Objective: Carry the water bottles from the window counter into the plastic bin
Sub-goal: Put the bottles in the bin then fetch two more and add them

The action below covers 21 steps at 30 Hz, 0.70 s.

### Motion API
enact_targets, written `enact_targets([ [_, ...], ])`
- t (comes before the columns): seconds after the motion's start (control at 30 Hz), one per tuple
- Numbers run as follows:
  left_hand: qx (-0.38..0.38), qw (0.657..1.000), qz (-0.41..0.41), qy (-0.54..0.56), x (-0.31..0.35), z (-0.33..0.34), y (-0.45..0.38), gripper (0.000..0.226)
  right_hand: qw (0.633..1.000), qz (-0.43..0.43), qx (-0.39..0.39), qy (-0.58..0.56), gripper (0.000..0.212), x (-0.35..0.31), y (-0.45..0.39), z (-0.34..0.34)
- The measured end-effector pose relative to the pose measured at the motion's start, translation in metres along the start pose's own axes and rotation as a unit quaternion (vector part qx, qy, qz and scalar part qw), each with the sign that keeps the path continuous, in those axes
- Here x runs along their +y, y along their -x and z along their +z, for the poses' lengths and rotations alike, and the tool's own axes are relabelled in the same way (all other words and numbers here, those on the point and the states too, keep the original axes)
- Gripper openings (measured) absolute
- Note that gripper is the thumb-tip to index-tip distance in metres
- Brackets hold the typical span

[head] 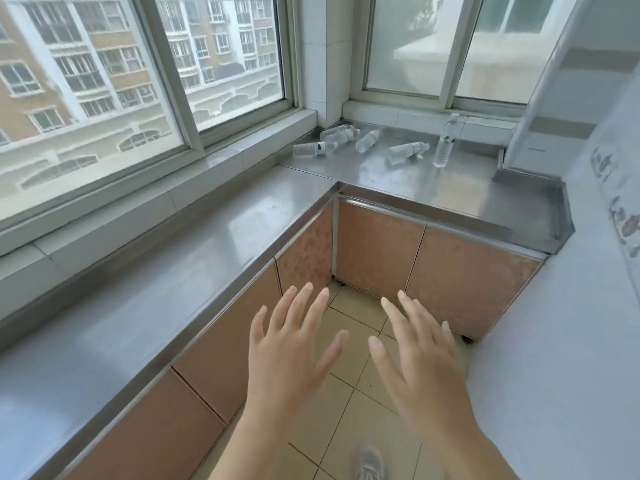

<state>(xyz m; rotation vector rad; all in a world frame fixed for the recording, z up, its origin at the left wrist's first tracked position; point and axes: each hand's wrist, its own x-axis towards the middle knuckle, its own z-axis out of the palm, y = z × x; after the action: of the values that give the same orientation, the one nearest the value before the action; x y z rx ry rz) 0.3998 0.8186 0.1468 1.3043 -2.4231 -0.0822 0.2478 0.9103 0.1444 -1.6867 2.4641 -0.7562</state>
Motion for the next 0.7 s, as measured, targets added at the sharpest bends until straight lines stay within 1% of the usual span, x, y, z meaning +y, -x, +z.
enact_targets([
  [0.17, -0.021, 1.000, 0.004, 0.004, 0.016, 0.045, -0.112, 0.068, 1.000, 0.010, -0.006, 0.002, 0.068, 0.050, -0.111, 0.012],
  [0.33, -0.020, 1.000, -0.002, -0.001, 0.031, 0.072, -0.207, 0.067, 1.000, 0.007, -0.019, 0.012, 0.067, 0.084, -0.206, 0.011],
  [0.47, -0.027, 1.000, -0.008, 0.005, 0.031, 0.095, -0.271, 0.069, 0.999, 0.009, -0.036, 0.011, 0.063, 0.106, -0.271, 0.014],
  [0.63, -0.038, 0.999, -0.009, 0.007, 0.026, 0.129, -0.353, 0.070, 0.999, 0.022, -0.039, 0.014, 0.068, 0.132, -0.352, 0.026],
  [0.7, -0.043, 0.999, -0.004, 0.007, 0.022, 0.149, -0.389, 0.071, 0.998, 0.028, -0.043, 0.023, 0.068, 0.144, -0.388, 0.035],
])
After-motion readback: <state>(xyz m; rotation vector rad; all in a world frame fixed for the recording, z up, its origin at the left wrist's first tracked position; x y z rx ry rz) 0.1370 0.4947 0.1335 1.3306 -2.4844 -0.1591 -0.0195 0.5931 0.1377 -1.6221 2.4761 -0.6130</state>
